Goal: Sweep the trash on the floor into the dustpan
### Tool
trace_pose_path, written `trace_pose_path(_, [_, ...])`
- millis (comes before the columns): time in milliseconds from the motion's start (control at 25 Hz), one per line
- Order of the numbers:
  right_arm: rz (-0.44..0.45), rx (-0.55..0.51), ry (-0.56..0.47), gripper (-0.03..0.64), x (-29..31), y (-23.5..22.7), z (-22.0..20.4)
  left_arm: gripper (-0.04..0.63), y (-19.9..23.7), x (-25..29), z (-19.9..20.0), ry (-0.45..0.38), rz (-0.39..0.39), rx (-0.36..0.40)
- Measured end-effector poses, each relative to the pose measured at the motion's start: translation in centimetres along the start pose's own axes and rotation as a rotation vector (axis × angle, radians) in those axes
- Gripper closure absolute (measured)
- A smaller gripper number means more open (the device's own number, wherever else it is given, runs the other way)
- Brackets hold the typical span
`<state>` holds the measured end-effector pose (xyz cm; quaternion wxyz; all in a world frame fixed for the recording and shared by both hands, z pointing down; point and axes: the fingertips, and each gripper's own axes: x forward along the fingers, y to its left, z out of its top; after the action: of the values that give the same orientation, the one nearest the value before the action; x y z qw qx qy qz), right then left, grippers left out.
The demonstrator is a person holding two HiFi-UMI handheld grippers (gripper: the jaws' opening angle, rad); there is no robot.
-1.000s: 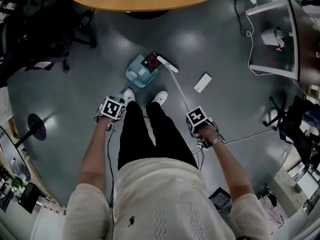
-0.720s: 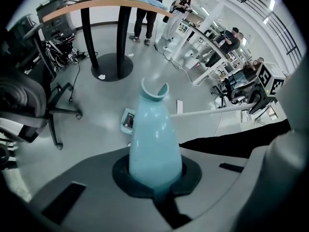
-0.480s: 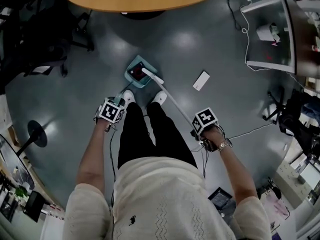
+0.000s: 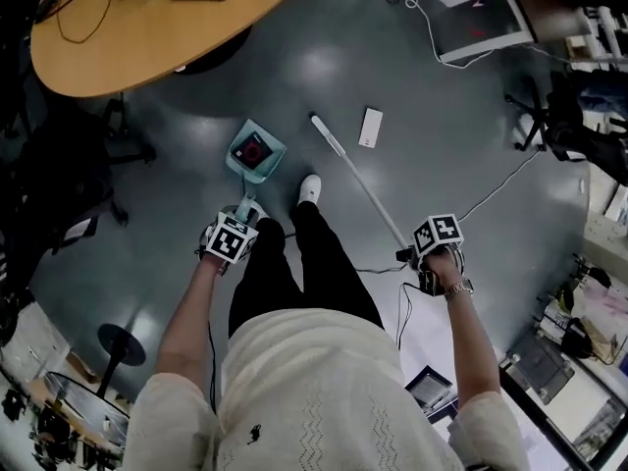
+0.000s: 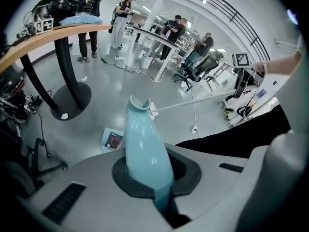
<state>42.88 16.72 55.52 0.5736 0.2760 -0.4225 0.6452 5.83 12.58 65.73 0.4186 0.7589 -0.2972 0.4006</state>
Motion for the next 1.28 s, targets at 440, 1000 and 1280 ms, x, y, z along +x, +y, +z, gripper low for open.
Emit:
trace_pose_path(440, [0.085, 0.386, -0.163, 0.52, -1.1, -13.5, 4.3, 0.586, 4.8, 3.8, 4.2, 0.207, 0.034, 0.224])
trace_pose_path(1000, [0.006, 0.185, -0.031, 0.518, 2.3, -10.3, 9.6, 0.586, 4.7, 9.9, 16.8, 0.356, 0.054, 0.444])
trace_pose_path(1280, [0.083, 0.106, 0.003, 0.517, 3.0, -1.2, 10.6, 0.586, 3.2, 11.6, 19.7, 0.355, -0.016, 0.47])
